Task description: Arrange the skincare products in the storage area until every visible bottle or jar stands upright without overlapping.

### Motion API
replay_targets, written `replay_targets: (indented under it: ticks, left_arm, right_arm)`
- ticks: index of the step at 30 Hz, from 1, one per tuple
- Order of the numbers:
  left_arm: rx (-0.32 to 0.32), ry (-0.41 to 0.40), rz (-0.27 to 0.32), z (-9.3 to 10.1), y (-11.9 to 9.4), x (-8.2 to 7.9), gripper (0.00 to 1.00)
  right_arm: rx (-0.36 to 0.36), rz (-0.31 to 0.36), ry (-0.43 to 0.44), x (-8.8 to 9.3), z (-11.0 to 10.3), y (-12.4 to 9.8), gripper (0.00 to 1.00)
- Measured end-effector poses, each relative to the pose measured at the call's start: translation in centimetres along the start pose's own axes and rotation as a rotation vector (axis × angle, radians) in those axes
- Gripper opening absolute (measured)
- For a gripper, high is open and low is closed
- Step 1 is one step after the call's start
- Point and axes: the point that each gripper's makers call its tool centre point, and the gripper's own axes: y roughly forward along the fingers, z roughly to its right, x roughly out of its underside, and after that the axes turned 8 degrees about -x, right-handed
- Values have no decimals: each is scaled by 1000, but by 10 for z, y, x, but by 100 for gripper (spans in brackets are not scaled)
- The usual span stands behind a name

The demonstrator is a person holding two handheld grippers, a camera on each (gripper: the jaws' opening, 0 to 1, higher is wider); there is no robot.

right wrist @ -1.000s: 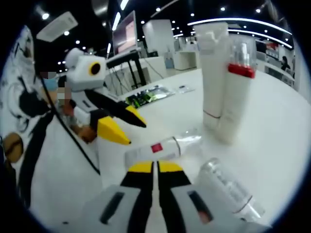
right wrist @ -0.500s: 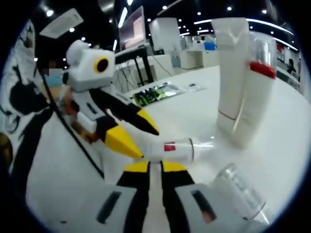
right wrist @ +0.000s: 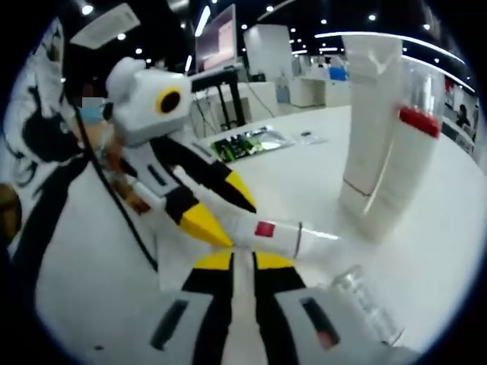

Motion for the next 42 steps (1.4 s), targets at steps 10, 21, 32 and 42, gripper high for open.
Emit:
replay_targets:
  ticks: [10, 21, 32, 42]
  left_arm:
    - [-48, 45, -10, -12, -1, 5, 21]
    - [-74, 110, -55, -31, -20, 19, 20]
    - [-58, 191, -126, -35, -41, 39, 20]
    - [-16, 257, -168, -28, -45, 45, 19]
  right_arm:
    - [0, -14, -31, -11, 9, -3, 9]
    - [-2, -40, -132, -28, 9, -2, 13]
    - [-39, -67, -228, -38, 12, 21, 26]
    - [-117, -148, -273, -18, 4, 37, 31]
